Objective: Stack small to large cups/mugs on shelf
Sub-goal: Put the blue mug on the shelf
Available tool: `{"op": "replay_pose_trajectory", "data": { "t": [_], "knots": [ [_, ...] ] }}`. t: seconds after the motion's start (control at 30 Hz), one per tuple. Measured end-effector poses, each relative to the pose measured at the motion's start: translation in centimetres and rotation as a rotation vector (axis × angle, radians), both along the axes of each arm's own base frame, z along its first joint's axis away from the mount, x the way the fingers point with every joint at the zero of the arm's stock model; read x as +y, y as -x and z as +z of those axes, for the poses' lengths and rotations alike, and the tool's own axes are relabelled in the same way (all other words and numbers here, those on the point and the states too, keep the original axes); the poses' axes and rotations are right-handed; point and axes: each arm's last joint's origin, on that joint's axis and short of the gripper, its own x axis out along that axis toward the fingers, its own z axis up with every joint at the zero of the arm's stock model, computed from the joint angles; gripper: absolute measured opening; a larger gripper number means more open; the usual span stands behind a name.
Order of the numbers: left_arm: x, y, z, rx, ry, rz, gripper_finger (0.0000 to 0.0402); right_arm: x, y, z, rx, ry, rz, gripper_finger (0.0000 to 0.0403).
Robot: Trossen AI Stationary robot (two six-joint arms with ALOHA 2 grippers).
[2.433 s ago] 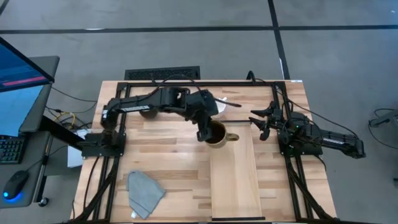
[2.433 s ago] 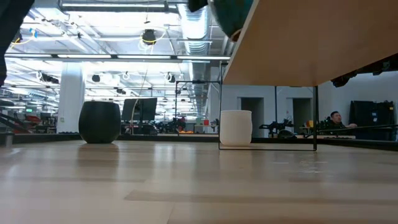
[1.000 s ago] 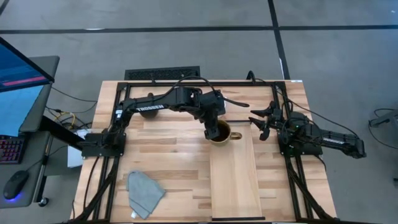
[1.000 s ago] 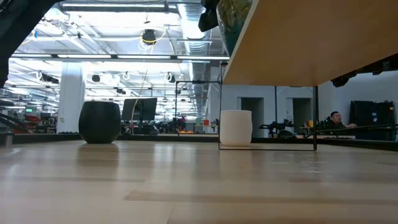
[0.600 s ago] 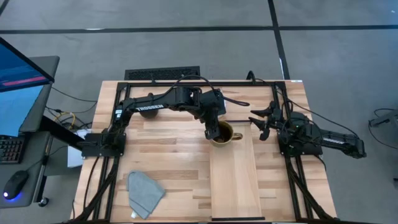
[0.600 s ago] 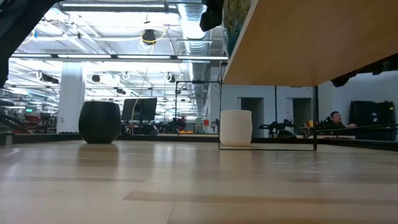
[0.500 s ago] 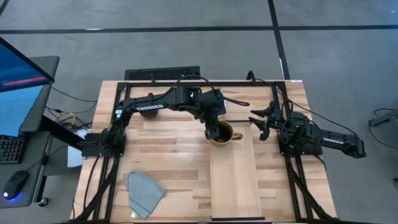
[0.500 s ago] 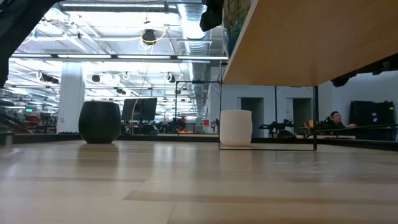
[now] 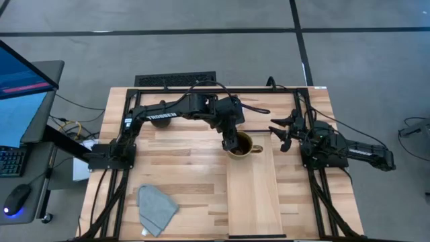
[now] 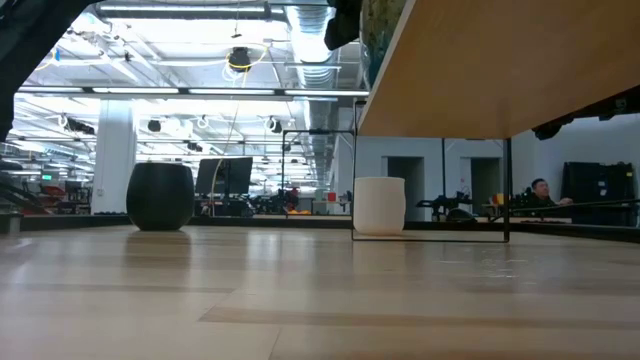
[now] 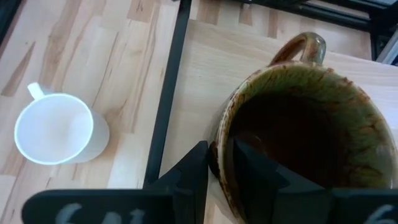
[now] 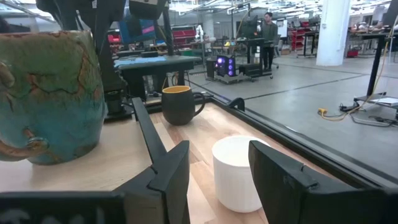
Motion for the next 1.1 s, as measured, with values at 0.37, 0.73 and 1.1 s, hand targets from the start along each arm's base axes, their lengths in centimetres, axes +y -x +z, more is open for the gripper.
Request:
{"op": "replay_pose_trajectory", "data": {
  "t": [0.37,0.73,1.1],
  "knots": [
    [0.00,0.16,-0.07,0.018,0.014,0.013,0.0065,0.00,0.00,0.00,-0.002,-0.004,0.000,0.0189],
    [0.02,0.13,-0.05,0.014,0.028,0.023,0.0065,0.00,0.00,0.00,-0.002,-0.007,0.000,0.0189],
    [-0.09,0.00,0.06,-0.002,0.075,0.020,0.0115,0.00,0.00,-0.01,-0.002,-0.007,-0.001,0.0189]
  ]
}}
